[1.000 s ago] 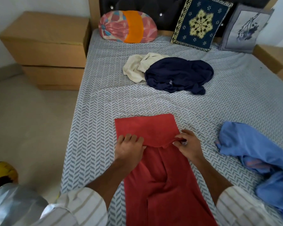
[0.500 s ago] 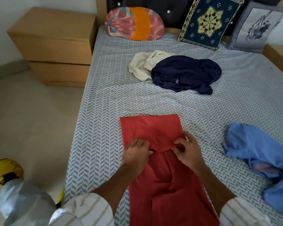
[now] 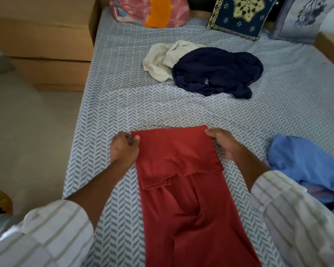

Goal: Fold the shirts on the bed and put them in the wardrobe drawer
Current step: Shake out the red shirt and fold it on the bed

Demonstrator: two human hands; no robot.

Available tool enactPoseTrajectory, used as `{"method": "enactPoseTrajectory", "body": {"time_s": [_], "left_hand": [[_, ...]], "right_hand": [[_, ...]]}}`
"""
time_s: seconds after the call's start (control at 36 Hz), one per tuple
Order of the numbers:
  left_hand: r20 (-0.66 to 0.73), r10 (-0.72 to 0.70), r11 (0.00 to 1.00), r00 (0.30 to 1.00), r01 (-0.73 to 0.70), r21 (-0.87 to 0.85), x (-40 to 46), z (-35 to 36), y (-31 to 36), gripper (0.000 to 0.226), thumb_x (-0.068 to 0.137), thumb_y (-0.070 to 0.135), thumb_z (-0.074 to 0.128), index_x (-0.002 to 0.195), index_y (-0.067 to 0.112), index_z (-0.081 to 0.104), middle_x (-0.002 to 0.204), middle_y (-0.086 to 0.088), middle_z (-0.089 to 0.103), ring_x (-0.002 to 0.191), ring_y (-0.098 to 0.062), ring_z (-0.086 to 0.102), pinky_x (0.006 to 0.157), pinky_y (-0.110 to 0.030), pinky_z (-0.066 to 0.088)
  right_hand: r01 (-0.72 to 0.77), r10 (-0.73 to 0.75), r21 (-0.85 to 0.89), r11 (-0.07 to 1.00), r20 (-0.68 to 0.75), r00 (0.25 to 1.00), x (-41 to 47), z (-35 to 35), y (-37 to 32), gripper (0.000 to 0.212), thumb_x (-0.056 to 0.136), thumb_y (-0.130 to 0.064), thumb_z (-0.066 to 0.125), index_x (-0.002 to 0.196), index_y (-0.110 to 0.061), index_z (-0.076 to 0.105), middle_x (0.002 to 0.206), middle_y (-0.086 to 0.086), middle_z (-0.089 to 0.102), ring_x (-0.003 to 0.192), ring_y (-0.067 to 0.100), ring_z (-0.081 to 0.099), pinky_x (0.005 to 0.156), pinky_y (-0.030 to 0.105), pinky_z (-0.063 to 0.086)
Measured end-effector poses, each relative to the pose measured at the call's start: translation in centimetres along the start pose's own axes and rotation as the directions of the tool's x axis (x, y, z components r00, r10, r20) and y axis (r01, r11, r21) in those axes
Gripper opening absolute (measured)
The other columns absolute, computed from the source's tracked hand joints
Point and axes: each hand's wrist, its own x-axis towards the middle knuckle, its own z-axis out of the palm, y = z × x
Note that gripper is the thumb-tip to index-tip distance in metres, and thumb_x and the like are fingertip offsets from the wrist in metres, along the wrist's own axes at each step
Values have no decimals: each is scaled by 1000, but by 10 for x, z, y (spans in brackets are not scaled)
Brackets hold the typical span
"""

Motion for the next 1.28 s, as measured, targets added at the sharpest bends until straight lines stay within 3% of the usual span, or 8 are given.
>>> {"method": "enactPoseTrajectory", "body": {"time_s": [0.11, 0.22, 0.33, 0.67, 0.89, 1.0, 1.17, 1.28], "left_hand": [[65, -55, 995, 996, 49, 85, 25, 2, 6, 50, 85, 46, 71, 119, 11, 61, 116, -12, 62, 107, -29, 60, 93, -34, 48], [188, -133, 991, 973, 125, 52, 41, -3, 14, 26, 77, 35, 83, 86, 16, 67, 94, -6, 68, 87, -22, 65, 71, -29, 50], [218, -115, 987, 969, 137, -89, 47, -5, 8, 18, 80, 21, 82, 79, 20, 65, 80, 0, 66, 76, -15, 62, 69, -29, 52], [299, -107, 929, 948, 203, -311, 19, -26, 26, 22, 77, 8, 84, 82, 20, 66, 85, -5, 72, 86, -19, 69, 90, -43, 59], [219, 123, 974, 968, -77, -211, -48, -66, 35, 18, 74, 18, 86, 83, 29, 75, 80, -1, 74, 80, -17, 70, 78, -31, 57], [157, 271, 959, 950, -251, -133, -91, -83, 35, 14, 74, 21, 86, 79, 29, 75, 71, 9, 70, 64, 0, 61, 63, -17, 47], [123, 495, 866, 860, -500, 19, -172, -96, 24, 13, 73, 12, 85, 80, 18, 76, 69, 24, 61, 68, 18, 55, 65, 0, 37], [154, 659, 737, 737, -673, 66, -224, -92, -6, 19, 68, 3, 85, 78, 13, 72, 74, 17, 59, 72, 5, 51, 69, -3, 39]], "right_hand": [[-125, 123, 19, 992, 105, 987, 20, -2, -12, 40, 81, -27, 82, 113, -6, 72, 102, 9, 77, 95, 25, 75, 90, 40, 59], [-127, 127, -7, 992, 122, 984, 34, -3, -21, 29, 82, -19, 81, 108, -9, 75, 102, 9, 77, 95, 25, 74, 83, 37, 61], [-82, 85, -27, 996, 113, 990, 43, 1, -16, 14, 86, -9, 76, 100, -12, 76, 98, 8, 78, 92, 23, 74, 81, 34, 60], [55, -60, 157, 986, 30, 998, 18, -6, -2, 13, 93, -9, 67, 86, -20, 65, 80, -1, 70, 72, 14, 63, 60, 24, 54], [358, -366, -192, 914, -8, 930, -52, -31, -4, 22, 88, -2, 72, 104, -17, 73, 95, -5, 74, 80, -2, 69, 74, 11, 54], [471, -491, -367, 802, 45, 870, -93, -53, 5, 22, 83, -2, 77, 103, -11, 74, 89, -6, 71, 73, -11, 63, 76, 3, 46], [537, -575, -542, 647, 117, 810, -161, -84, 45, 22, 81, -3, 79, 97, -17, 73, 89, -1, 72, 77, -8, 62, 79, 5, 44], [582, -650, -632, 512, 158, 743, -208, -101, 91, 15, 79, -17, 81, 94, -18, 75, 89, -6, 71, 79, 0, 60, 81, 5, 41]]}}
